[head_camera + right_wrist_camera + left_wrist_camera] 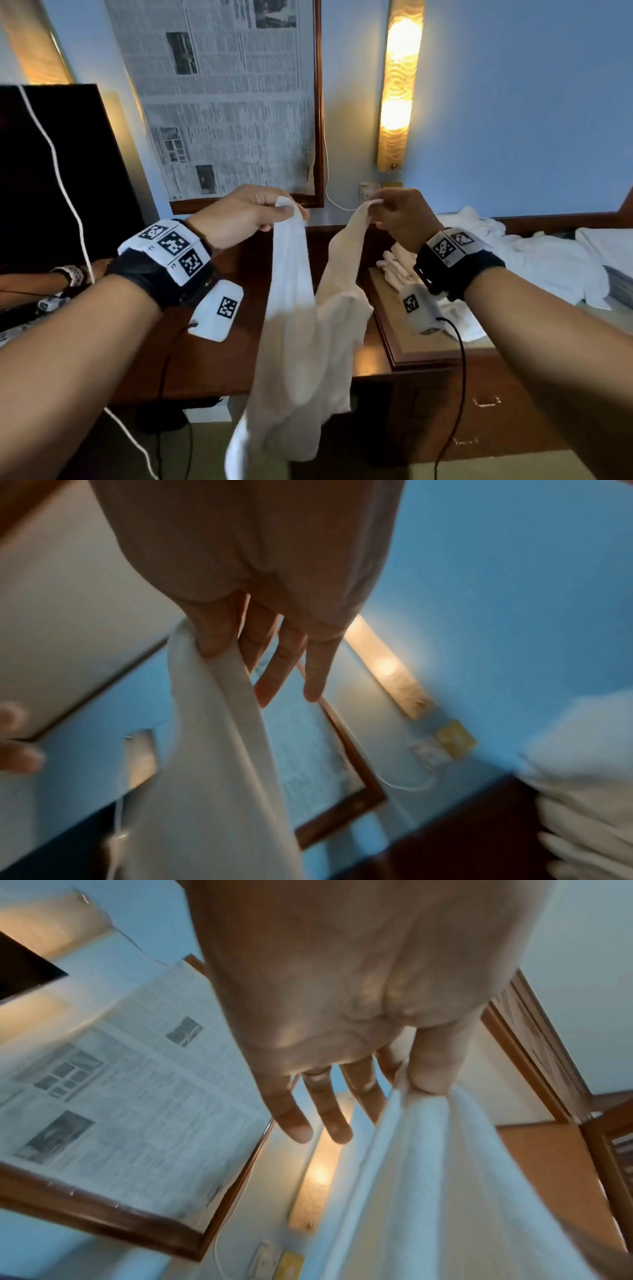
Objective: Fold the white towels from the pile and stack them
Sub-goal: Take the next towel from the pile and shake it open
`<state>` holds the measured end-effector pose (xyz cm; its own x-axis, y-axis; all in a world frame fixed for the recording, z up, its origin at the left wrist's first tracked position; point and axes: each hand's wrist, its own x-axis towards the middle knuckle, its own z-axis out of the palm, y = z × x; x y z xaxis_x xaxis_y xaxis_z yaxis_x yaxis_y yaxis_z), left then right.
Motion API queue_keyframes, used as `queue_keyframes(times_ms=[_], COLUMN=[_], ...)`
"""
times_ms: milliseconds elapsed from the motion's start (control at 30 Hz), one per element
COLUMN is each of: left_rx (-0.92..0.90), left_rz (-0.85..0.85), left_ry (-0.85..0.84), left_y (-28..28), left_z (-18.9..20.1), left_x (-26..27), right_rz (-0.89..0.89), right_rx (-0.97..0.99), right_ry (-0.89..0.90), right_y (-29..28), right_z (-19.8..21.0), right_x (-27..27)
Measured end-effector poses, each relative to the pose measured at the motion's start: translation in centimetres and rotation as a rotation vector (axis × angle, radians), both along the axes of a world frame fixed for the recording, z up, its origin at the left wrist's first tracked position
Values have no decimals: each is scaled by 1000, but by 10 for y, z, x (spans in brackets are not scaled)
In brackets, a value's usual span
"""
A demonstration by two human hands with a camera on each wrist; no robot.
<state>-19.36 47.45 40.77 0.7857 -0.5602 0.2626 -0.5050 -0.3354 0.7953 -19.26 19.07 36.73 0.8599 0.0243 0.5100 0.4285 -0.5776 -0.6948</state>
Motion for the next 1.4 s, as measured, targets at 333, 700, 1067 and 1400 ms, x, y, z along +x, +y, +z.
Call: queue_keyframes(times_ms=[333, 700, 1067, 1400], left_rx=[-445, -580, -596, -470], left_rz=[163, -46, 6, 8], left_ry=[-253, -328, -202, 284], left_y=[16, -3, -12, -16], left_z=[59, 91, 77, 31], left_x=[-7, -22, -14, -37], right_rz=[325, 327, 520, 412], right_rx=[-49, -73, 139, 231], right_ry=[-183, -303, 103, 114], right_y=[79, 90, 83, 74], right_z=[131, 168, 138, 85], right_x=[-46, -62, -64, -44])
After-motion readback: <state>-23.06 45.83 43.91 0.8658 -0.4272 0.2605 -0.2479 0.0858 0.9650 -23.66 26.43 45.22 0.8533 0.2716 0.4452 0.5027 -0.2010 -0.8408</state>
